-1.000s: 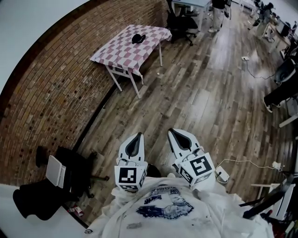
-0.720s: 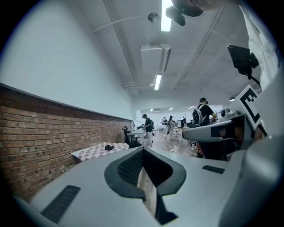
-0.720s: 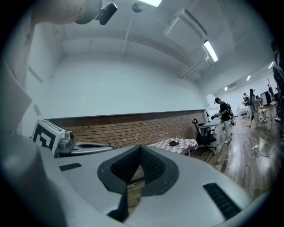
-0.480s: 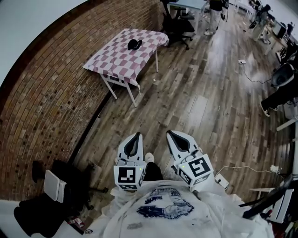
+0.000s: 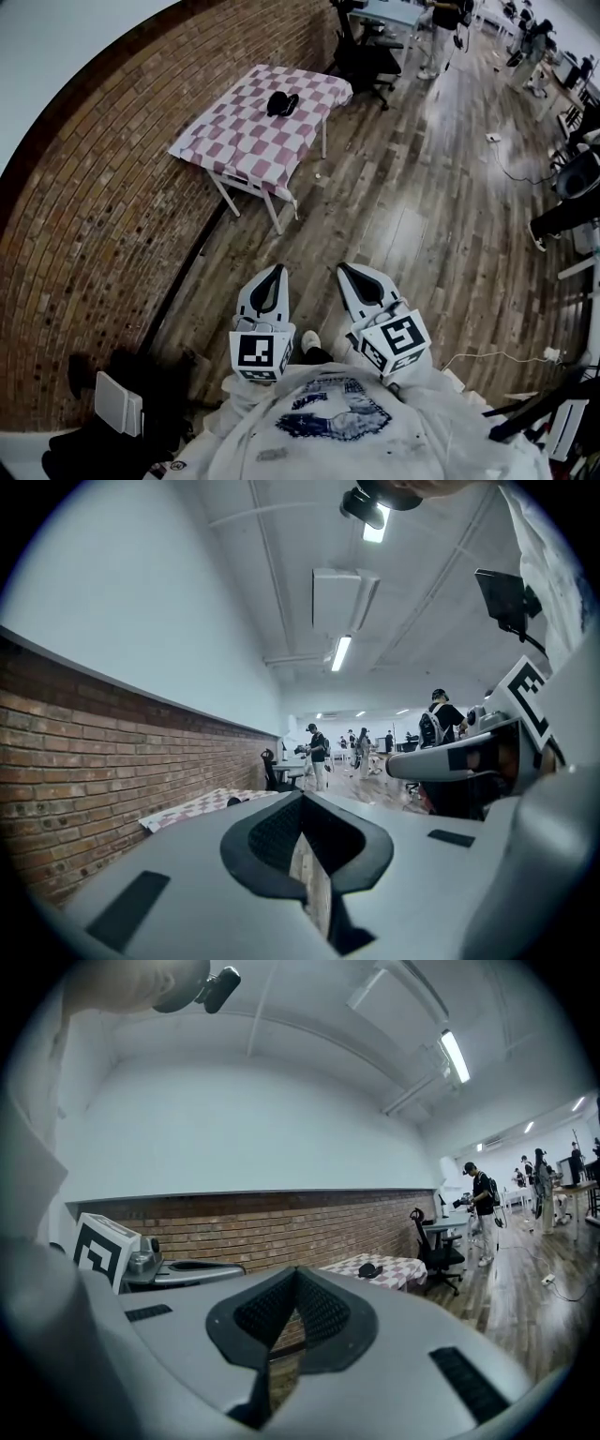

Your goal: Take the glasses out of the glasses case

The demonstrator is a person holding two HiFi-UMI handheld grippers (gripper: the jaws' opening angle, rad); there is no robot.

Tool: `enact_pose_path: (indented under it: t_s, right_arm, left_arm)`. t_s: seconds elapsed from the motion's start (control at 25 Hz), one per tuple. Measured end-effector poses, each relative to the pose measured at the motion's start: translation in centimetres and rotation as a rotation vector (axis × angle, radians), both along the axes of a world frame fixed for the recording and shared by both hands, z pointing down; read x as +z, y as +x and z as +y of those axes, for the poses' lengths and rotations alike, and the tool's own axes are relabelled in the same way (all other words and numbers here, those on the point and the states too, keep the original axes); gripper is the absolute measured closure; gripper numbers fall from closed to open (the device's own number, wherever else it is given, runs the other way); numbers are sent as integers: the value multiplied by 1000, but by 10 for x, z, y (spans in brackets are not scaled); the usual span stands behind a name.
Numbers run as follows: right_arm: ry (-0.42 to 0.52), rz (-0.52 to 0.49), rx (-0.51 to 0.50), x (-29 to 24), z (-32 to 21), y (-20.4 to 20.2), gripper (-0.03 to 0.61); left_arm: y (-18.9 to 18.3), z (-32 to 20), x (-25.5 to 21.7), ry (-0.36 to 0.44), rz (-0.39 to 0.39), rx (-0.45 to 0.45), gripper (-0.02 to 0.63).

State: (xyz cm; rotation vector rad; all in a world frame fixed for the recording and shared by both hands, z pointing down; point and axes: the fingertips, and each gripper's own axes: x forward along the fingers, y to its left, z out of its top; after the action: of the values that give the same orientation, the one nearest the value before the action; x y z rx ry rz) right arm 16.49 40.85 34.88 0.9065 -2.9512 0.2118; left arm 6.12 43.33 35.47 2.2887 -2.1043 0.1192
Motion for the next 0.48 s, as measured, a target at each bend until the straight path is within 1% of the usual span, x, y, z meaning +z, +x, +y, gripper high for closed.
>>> enact_pose_path:
  t_s: [0.24, 0.48]
  right_arm:
    - [15, -9, 15, -8, -50, -52, 565]
    - [19, -6, 31, -9, -88, -89, 565]
  left_arm:
    - [-49, -51, -5, 12, -11, 24, 604]
    - [-86, -90, -6, 18, -12, 37, 604]
